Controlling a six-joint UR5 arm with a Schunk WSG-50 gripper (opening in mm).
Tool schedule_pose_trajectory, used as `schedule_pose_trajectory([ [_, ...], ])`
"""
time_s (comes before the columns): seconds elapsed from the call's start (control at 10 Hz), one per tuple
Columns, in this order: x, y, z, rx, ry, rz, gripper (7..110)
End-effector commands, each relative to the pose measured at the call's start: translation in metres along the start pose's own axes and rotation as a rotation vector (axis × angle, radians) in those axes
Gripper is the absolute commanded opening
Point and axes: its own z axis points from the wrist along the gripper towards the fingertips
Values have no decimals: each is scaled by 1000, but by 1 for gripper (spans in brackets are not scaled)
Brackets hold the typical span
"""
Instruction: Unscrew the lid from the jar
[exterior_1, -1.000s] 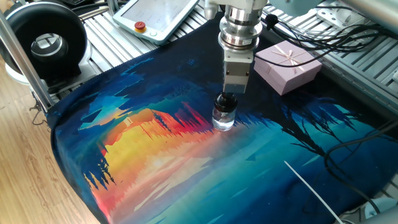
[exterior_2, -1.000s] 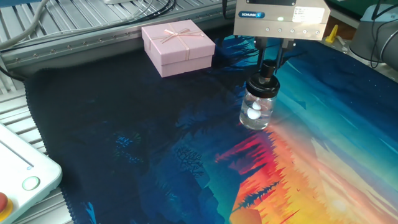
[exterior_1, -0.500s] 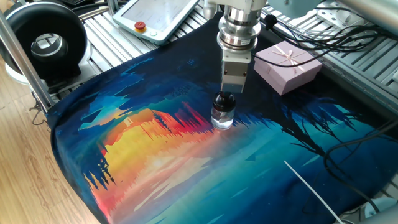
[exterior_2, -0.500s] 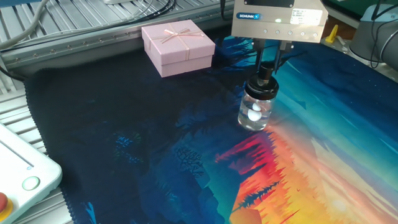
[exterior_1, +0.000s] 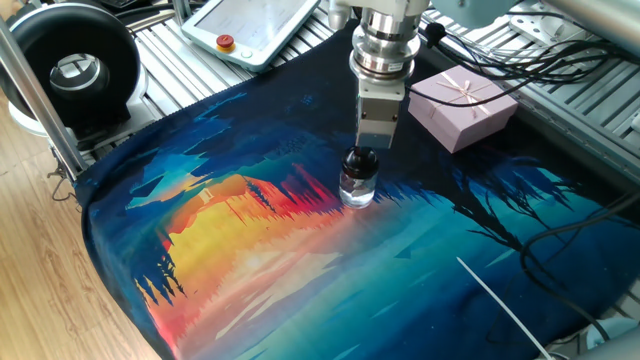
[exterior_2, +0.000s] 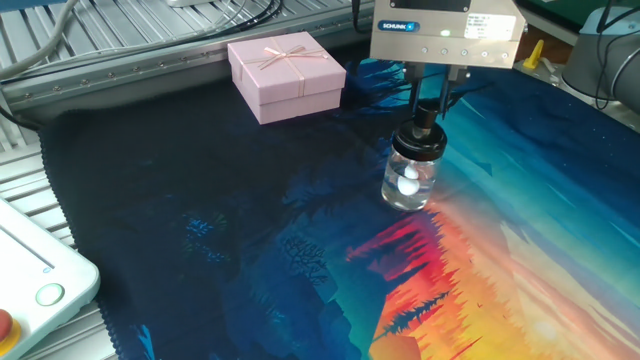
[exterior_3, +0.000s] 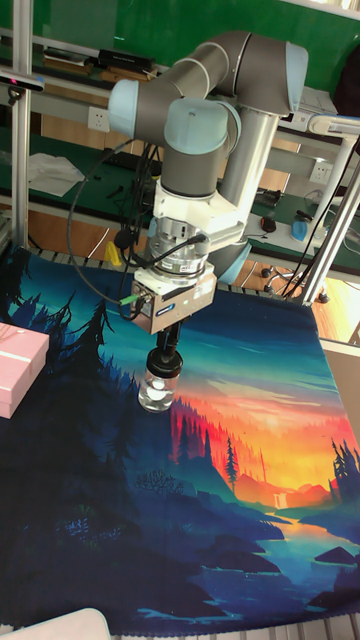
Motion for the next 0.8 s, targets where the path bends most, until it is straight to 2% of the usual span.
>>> schedule_pose_trajectory([
  [0.0,-2,4,-1,-18,-11,-42,7],
  [0.7,-1,3,0,-16,-4,-93,7],
])
